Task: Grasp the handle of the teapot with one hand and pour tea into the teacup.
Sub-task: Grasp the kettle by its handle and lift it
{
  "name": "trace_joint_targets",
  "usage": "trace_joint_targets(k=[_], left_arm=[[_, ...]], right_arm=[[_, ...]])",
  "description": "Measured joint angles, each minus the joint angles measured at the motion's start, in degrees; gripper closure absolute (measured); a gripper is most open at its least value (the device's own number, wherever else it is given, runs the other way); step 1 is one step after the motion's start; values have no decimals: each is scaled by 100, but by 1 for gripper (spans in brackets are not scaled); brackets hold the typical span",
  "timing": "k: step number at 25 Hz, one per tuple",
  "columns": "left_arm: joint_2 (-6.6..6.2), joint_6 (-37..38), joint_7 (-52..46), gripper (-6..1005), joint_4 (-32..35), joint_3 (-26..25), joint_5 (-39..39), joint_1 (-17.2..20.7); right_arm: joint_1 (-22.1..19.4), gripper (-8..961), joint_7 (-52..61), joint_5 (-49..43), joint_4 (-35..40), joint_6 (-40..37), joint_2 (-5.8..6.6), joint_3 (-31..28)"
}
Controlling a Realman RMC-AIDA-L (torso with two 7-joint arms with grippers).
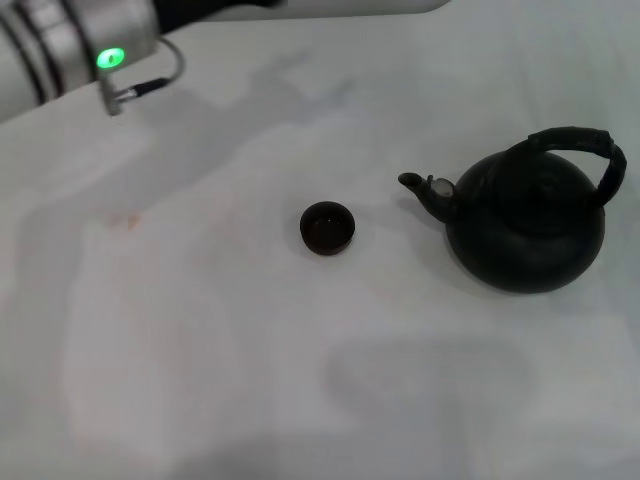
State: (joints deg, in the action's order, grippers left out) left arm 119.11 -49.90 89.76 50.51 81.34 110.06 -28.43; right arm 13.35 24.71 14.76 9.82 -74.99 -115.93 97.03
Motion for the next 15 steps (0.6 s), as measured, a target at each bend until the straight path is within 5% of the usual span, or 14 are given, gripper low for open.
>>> trace_joint_targets(k=[2,3,5,7,9,15], left_arm=[[3,-36,1028,119,-483,-81,1180,146],[3,-36,1028,119,-483,-81,1180,146],[28,-250,2694,119,-1226,-63,2817,342],[28,-250,2694,120,-1226,-63,2817,342],[50,-892,4279,121,-2266,52,4504,364],[44,-1151,4667,122,-2897,180,5471,342]], right_arm=[[1,82,159,12,12,-26,1,1],[0,82,291,14,17,-37,7,4],[-5,82,561,-6,16,-74,33,34],[-3,82,855,-112,0,-125,67,59],[-22,82,1164,-260,-12,-190,98,65],[-268,82,1876,-956,-162,-924,223,69]])
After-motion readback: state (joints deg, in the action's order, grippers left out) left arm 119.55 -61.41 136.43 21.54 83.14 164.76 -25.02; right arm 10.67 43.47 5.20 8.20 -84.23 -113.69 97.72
